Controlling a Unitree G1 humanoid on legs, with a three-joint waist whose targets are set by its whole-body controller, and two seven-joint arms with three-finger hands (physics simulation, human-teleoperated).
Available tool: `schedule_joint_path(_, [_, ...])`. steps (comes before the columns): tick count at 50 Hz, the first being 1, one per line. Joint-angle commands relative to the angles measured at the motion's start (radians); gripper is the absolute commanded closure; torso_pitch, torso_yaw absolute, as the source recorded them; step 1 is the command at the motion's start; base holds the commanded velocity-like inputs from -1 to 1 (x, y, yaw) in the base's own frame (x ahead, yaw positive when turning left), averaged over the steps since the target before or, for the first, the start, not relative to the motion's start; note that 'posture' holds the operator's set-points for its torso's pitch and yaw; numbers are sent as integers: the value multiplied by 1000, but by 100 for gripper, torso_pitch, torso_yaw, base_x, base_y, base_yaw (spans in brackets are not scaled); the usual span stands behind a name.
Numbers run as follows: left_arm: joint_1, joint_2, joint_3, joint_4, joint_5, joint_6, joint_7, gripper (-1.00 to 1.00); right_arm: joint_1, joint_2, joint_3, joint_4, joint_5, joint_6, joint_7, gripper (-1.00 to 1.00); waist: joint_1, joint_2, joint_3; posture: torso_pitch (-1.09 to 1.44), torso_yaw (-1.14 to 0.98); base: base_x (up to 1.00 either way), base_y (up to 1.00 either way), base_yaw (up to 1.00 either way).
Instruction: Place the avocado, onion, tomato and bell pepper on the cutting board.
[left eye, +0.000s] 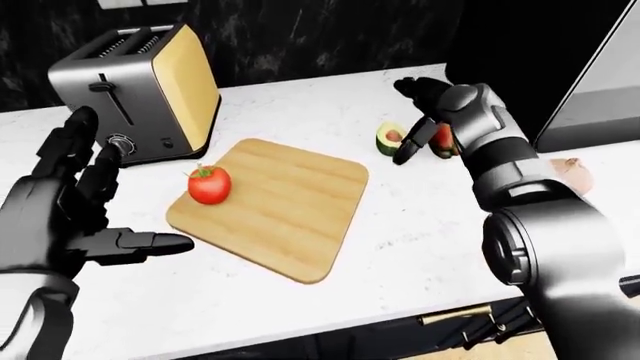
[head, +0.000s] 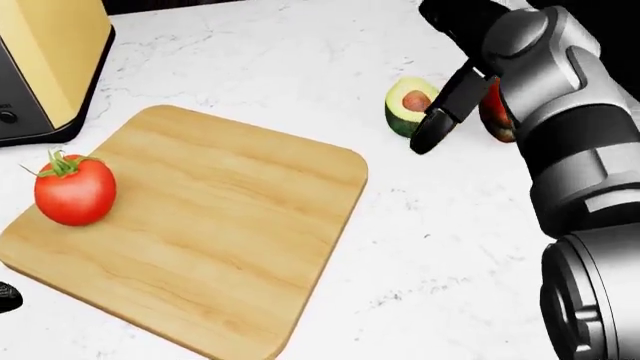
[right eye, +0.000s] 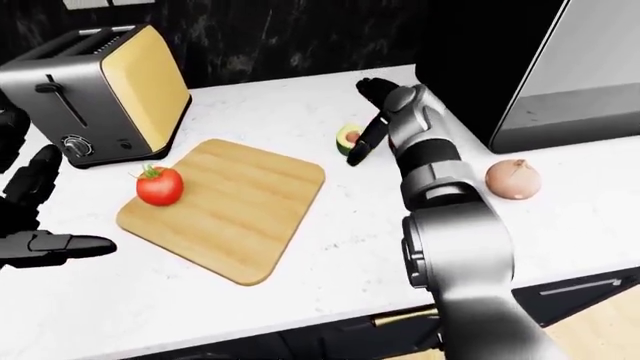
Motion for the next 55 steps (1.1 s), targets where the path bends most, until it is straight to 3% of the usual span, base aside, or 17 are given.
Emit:
schedule_joint_path(1, [-13, 11, 8, -24, 13, -38, 1, -100, -52, -5, -7, -34, -18, -32, 1, -100, 0, 1, -26, 0, 0, 0, 0, 0])
schedule_joint_path(17, [22, -23, -30, 4, 95, -101, -40, -100, -80, 38, 0, 30, -90, -86, 39, -100, 2, 1, -29, 0, 0, 0, 0, 0])
schedule_joint_path(38, [14, -36, -14, 6, 115, -98, -62, -100, -69, 60, 12, 49, -163, -104, 69, -100, 3, 2, -33, 0, 0, 0, 0, 0])
schedule_joint_path(40, [19, -36, -12, 4, 115, -100, -65, -100, -68, 64, 13, 50, -171, -105, 77, -65, 3, 2, -33, 0, 0, 0, 0, 0])
schedule_joint_path(42, [23, -37, -9, 2, 114, -102, -67, -100, -67, 66, 13, 50, -176, -105, 86, -51, 2, 2, -33, 0, 0, 0, 0, 0])
schedule_joint_path(49, [30, -40, -6, 8, 120, -113, -72, -100, -60, 68, 12, 49, -189, -109, 101, -22, 2, 1, -35, 0, 0, 0, 0, 0])
schedule_joint_path(55, [29, -41, -8, 2, 123, -110, -73, -100, -57, 68, 12, 47, -196, -110, 110, -15, 2, -2, -37, 0, 0, 0, 0, 0])
